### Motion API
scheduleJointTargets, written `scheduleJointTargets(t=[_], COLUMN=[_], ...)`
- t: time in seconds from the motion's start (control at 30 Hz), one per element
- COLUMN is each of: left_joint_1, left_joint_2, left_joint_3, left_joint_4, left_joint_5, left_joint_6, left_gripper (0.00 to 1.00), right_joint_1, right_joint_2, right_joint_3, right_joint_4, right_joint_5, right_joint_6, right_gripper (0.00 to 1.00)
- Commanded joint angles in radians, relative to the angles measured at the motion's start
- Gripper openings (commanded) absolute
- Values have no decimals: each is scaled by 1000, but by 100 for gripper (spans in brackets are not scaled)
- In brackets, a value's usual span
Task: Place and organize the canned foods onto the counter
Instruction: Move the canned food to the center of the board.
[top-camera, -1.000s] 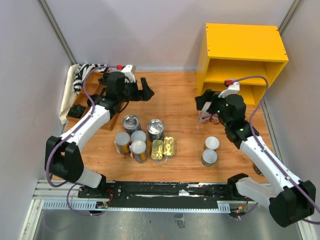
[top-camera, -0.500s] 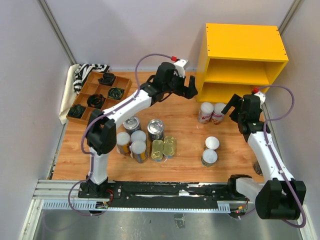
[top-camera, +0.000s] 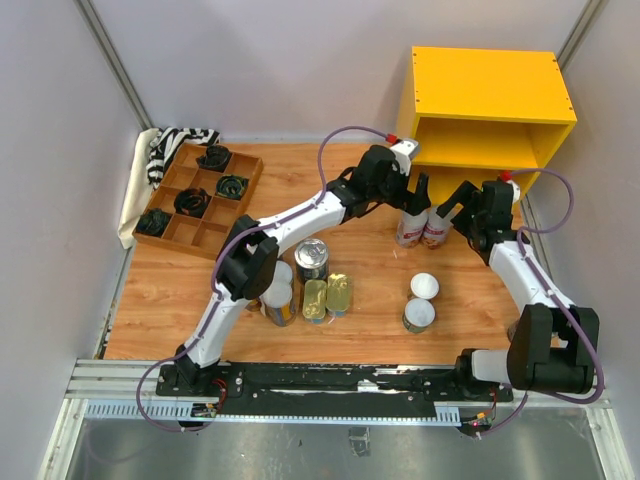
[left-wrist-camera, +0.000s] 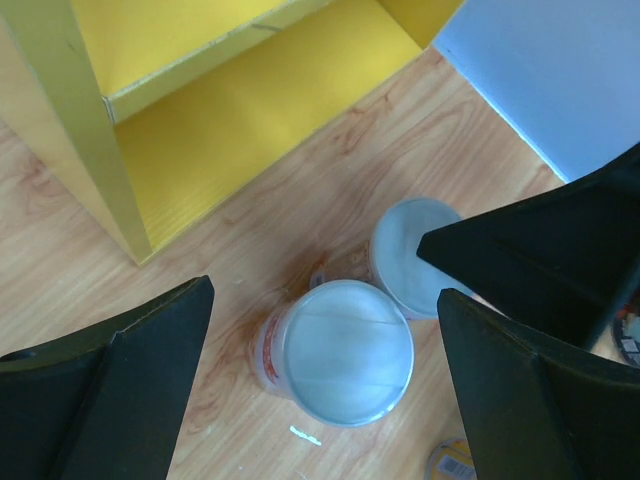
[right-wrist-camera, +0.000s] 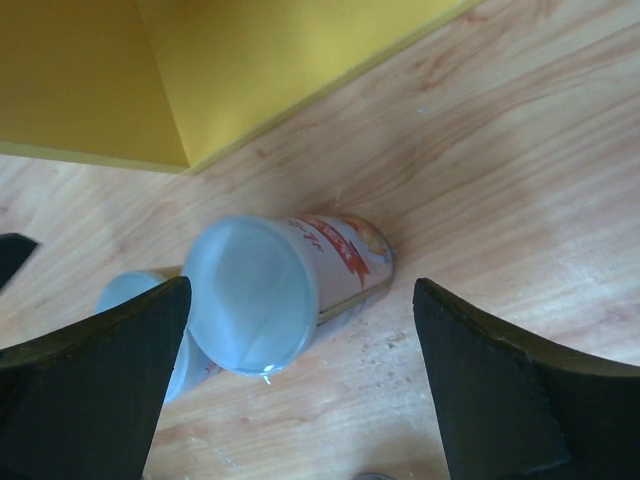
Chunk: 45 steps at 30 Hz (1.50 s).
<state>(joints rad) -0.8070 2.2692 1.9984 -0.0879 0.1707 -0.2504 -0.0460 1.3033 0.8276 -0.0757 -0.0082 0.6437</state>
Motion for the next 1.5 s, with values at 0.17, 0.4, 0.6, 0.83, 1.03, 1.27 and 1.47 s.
scheduleJointTargets(t=[0.17, 0.4, 0.6, 0.83, 1.03, 1.27, 1.47], left_joint_1=[-6, -7, -12, -13, -12, 7, 56], left_joint_2=[44, 50, 28, 4, -36, -140, -260], left_joint_3=[19, -15, -85, -131, -150, -276, -438], left_joint_4=[83, 95, 114, 89, 36, 7, 23], left_joint_5=[-46, -13, 4, -2, -4, 2, 41], left_joint_6=[-9, -6, -3, 37, 96, 137, 111], left_gripper=[98, 93, 82, 71, 68, 67, 66], right_joint_1=[-15, -17, -17, 3, 58, 146, 241], right_joint_2=[-15, 107, 175, 210, 230, 239, 265], right_joint_3=[-14, 49, 41, -41, -58, -68, -56], right_joint_4=[164, 134, 136, 198, 228, 248, 259], right_joint_5=[-12, -73, -143, -215, -225, -203, -189], right_joint_6=[80, 100, 138, 235, 282, 327, 351], right_gripper=[94, 86, 80, 75, 73, 73, 72])
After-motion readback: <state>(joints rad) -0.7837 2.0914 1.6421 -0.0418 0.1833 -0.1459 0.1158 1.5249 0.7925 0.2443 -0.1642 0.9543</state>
